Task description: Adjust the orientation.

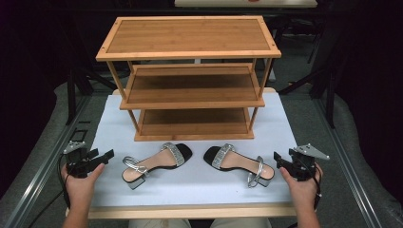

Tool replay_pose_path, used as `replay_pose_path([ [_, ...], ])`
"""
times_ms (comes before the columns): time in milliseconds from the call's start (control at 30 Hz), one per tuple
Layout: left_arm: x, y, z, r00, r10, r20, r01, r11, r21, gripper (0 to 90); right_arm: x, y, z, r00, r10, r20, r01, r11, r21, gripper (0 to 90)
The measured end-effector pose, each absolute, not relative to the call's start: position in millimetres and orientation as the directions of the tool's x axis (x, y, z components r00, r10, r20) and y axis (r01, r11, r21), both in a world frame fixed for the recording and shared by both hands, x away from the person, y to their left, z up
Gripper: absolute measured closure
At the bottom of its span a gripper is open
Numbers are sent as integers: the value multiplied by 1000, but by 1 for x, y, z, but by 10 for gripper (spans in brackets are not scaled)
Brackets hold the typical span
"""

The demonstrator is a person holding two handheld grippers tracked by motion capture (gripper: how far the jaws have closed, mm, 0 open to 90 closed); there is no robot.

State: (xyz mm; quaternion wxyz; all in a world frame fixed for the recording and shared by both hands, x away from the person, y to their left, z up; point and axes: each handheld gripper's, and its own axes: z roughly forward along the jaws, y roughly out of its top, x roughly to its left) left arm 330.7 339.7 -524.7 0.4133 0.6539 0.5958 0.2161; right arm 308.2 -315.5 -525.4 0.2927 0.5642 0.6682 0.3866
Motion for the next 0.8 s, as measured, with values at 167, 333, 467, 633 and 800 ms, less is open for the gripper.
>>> replay_pose_path([
  [167,329,333,-523,217,962,-169,587,10,809,326,306,-316,-520,-225,972,66,521,62,851,385],
  [333,328,329,-522,250,951,-181,586,1,810,345,308,-312,-523,-231,971,54,557,87,826,384],
  [467,324,328,-519,261,947,-189,581,3,814,352,309,-312,-523,-236,970,55,556,88,827,385],
  [633,323,327,-514,283,936,-209,572,10,820,377,308,-312,-524,-235,969,79,542,63,838,386],
  [800,319,321,-509,342,917,-207,585,-36,810,425,308,-313,-527,-230,969,94,554,51,831,380],
])
